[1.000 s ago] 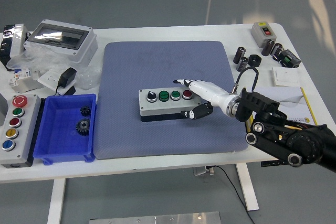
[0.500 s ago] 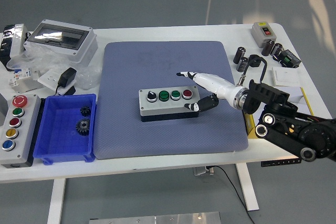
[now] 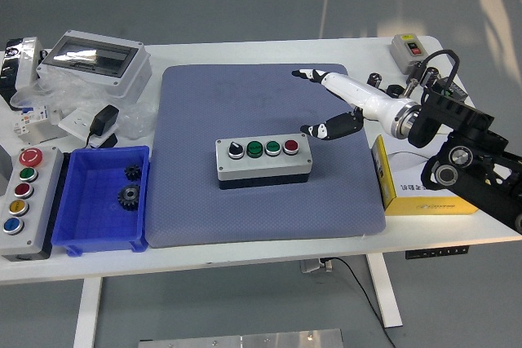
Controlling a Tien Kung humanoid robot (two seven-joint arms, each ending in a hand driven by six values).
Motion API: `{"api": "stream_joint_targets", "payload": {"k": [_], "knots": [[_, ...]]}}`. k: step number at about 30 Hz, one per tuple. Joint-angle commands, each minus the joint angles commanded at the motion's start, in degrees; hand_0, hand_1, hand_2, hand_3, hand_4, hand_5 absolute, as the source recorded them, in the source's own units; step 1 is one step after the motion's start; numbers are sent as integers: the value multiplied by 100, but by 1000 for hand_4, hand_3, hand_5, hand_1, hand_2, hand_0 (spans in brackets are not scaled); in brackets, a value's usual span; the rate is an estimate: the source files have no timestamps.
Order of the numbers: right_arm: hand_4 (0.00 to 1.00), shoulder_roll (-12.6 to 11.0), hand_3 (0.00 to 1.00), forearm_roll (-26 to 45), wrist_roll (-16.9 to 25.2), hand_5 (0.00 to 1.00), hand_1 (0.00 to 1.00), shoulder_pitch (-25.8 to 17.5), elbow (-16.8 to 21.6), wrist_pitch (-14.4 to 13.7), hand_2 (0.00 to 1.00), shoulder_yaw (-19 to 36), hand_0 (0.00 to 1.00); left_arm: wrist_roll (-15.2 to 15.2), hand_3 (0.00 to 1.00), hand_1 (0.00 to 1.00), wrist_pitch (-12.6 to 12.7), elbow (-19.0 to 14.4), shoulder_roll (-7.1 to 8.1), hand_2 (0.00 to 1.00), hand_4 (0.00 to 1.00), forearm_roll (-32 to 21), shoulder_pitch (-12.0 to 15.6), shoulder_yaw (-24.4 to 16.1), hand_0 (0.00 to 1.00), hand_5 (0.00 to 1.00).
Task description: Pick up the button,place it on the desk,press the button,press the button
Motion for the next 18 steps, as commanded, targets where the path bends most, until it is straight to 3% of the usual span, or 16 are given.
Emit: {"api": "stream_joint_targets", "payload": {"k": [1, 2, 7, 8, 13, 14, 18], "knots": [[769, 4, 998, -1, -27, 141, 998, 15, 3, 12, 998, -29, 998, -1, 601, 583, 0, 0, 0, 547, 588, -3, -1, 2, 610, 257], [605, 7, 985, -8, -62, 188, 907, 32, 9, 30, 924, -57, 873, 1, 601, 583, 0, 0, 0, 547, 583, -2, -2, 2, 610, 254], [605, -22, 985, -86, -276, 188, 907, 139, 64, 147, 924, -122, 873, 8, 601, 583, 0, 0, 1, 547, 583, -8, 7, 4, 610, 254], [493, -37, 854, -94, -348, 199, 532, 181, 84, 200, 653, -131, 356, 9, 602, 583, 0, 0, 2, 548, 579, -6, 9, 1, 610, 250], [493, -81, 854, 1, -725, 199, 532, 378, 140, 618, 653, -173, 356, 6, 602, 583, -8, 0, 10, 548, 579, 9, 9, -8, 610, 250], [385, -82, 775, 48, -802, 134, 334, 413, 140, 713, 432, -184, 183, 6, 602, 583, -9, 0, 11, 549, 580, 10, 7, -9, 609, 249], [385, -55, 775, 154, -975, 134, 334, 498, 138, 921, 432, -228, 183, 10, 602, 583, -14, 0, 13, 549, 580, 26, -2, -21, 609, 249]]}}
